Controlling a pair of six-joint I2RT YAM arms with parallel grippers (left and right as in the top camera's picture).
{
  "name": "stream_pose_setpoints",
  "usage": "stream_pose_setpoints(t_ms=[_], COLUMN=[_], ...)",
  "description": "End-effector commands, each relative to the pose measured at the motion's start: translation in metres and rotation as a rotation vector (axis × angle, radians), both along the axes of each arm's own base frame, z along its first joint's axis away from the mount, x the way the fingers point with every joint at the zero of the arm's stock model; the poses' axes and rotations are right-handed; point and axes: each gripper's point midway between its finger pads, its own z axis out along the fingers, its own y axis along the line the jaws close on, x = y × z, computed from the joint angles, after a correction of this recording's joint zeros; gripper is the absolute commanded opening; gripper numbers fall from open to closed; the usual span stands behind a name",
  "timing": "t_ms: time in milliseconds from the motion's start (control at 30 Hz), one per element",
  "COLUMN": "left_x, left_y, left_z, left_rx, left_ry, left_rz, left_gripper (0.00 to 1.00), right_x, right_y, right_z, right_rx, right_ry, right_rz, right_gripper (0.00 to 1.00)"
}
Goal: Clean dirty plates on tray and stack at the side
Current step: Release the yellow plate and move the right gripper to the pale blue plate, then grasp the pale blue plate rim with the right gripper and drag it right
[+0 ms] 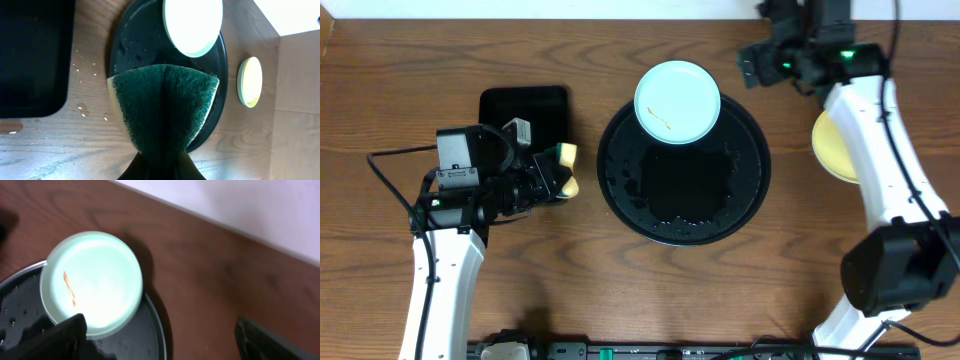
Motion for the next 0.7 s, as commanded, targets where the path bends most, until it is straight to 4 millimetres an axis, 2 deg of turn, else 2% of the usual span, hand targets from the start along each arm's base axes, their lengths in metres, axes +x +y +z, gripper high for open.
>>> stream_pose_setpoints(t_ms=[0, 233, 400, 667], left_x=[0.004, 0.005, 0.005, 0.003], left_y=[0.008, 0.011, 0.011, 0.01], left_z=[0.002, 0.0, 0.0, -0.001], left_rx=[0.048, 0.066, 0.066, 0.066], left_ry=[-0.02, -0.017, -0.016, -0.005], left_rz=[0.012, 0.024, 0.024, 0.021], left_gripper=[0.08, 0.08, 0.08, 0.08], right_x=[0.025, 0.059, 0.065, 0.067], right_y=[0.018, 0.037, 0.06, 0.084], right_z=[-0.035, -0.1, -0.136, -0.18], right_rx=[-0.04, -0.002, 0.023, 0.066], right_ry=[-0.017, -0.014, -0.006, 0.017], right_rz=[0.041, 0.1, 0.186, 0.249], right_gripper=[0.88, 0.82, 0.77, 0.67])
